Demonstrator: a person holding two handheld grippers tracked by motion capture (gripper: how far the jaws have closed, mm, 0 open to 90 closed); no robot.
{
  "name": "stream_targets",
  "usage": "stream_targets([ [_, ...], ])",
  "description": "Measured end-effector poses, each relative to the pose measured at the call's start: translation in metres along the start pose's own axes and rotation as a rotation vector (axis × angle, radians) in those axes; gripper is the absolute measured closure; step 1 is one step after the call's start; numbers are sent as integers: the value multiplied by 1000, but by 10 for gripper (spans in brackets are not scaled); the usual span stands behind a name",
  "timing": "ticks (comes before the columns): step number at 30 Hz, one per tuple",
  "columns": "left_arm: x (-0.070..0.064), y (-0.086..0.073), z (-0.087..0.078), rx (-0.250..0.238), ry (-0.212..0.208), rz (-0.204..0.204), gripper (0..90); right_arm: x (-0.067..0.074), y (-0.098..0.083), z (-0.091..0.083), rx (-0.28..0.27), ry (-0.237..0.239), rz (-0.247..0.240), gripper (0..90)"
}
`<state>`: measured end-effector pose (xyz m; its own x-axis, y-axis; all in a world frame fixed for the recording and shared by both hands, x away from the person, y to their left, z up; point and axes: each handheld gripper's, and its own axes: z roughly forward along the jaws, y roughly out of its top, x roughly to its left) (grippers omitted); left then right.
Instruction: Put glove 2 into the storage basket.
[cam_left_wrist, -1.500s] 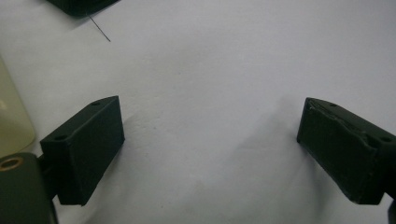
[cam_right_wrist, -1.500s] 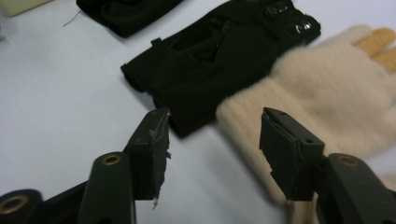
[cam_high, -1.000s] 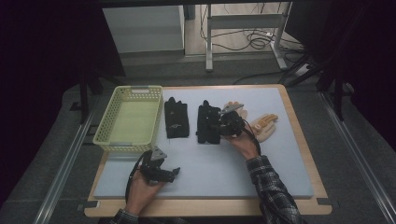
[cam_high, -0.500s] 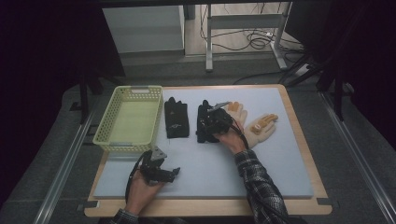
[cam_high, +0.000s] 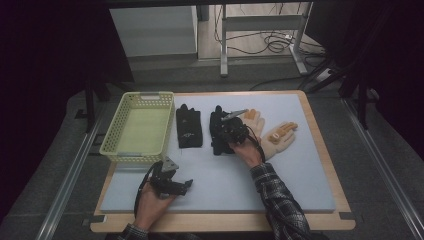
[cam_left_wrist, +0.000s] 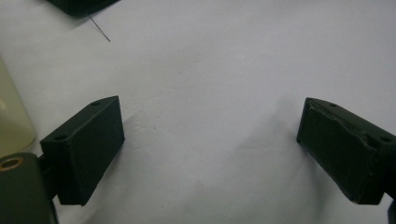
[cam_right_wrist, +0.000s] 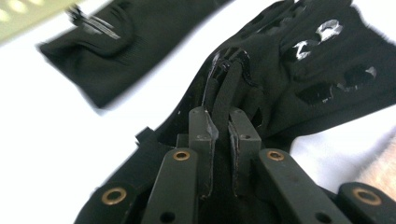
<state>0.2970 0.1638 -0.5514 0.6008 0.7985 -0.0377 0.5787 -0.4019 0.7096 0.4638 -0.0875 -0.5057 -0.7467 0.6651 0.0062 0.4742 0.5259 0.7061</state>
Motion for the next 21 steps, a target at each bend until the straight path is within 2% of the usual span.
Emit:
stream_targets([
  [7, 0, 0, 0, 1, 0, 0, 77, 28, -8, -41, -48, 51, -23, 812],
  [10, 0, 0, 0, 0, 0, 0, 76, 40, -18, -56, -55, 85, -18, 810],
  [14, 0, 0, 0, -3, 0, -3, 76, 55, -40, -69, -52, 101, -25, 800],
  [16, 0, 0, 0, -1, 0, 0, 76, 61, -53, -69, -35, 113, -24, 747],
  [18, 0, 0, 0, -1, 0, 0, 76, 64, -62, -68, -27, 101, -38, 613],
  [19, 0, 0, 0, -1, 0, 0, 76, 65, -65, -69, -29, 94, -41, 565],
  [21, 0, 0, 0, -1, 0, 0, 76, 61, -69, -74, -44, 82, -36, 523],
])
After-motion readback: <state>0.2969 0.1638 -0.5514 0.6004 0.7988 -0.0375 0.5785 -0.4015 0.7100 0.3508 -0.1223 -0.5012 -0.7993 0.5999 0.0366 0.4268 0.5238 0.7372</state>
